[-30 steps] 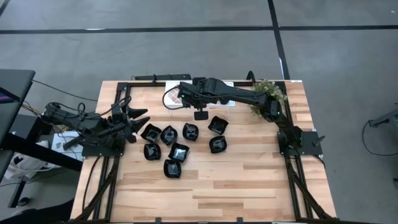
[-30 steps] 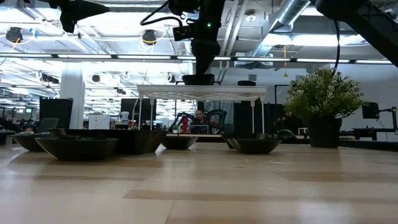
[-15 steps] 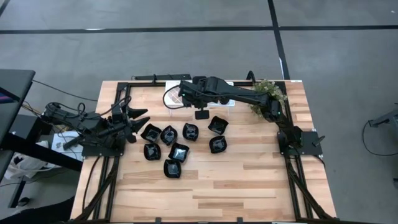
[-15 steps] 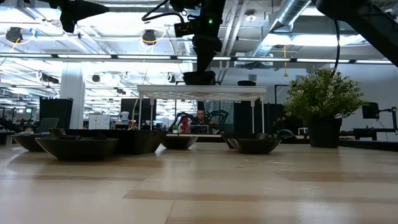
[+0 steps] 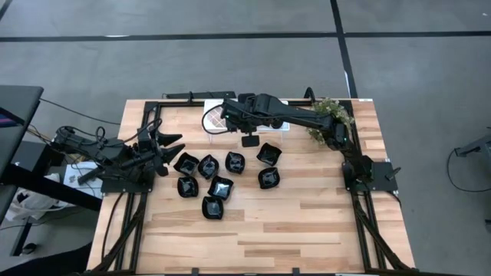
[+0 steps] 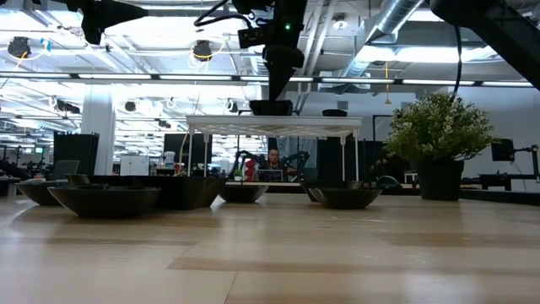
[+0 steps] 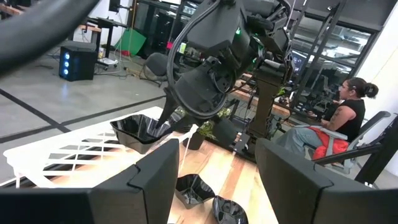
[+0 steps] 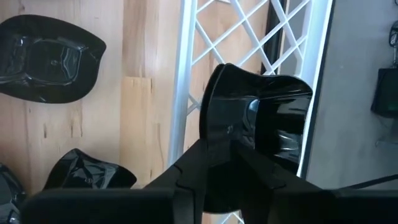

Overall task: Pick & Place Mini shaped plates
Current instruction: Stack the distorted square plate on top of the distorted square plate on the shelf

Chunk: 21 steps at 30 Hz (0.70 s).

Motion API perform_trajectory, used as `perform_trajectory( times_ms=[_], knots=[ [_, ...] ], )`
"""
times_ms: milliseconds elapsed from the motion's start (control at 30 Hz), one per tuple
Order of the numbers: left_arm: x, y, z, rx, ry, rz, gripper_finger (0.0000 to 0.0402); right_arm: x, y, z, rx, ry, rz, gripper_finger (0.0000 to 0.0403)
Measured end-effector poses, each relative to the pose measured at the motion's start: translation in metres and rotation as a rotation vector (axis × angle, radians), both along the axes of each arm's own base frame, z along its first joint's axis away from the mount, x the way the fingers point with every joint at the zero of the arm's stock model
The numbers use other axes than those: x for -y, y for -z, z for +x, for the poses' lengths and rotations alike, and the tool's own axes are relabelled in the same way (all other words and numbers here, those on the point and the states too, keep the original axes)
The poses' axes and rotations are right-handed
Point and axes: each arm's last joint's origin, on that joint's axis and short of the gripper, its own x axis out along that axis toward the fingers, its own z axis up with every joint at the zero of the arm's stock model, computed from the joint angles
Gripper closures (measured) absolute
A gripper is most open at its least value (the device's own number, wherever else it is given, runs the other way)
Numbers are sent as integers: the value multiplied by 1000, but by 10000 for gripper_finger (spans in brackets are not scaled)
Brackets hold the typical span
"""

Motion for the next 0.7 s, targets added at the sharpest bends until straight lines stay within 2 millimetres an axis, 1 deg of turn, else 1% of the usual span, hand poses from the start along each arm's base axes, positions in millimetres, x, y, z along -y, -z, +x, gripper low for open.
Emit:
perform_trajectory(
  times_ms=[167, 467, 567, 700],
  knots=[
    [0, 0, 0, 0, 0, 0, 187, 0, -3, -2, 7, 0, -1, 329],
    [0, 0, 0, 0, 0, 0, 187, -1, -4, -3, 10, 0, -2, 273],
    [0, 0, 0, 0, 0, 0, 187, -4, -5, -2, 7, -6, -1, 262],
    [0, 0, 0, 0, 0, 0, 187, -10, -13, -8, 11, -17, -2, 258]
  ],
)
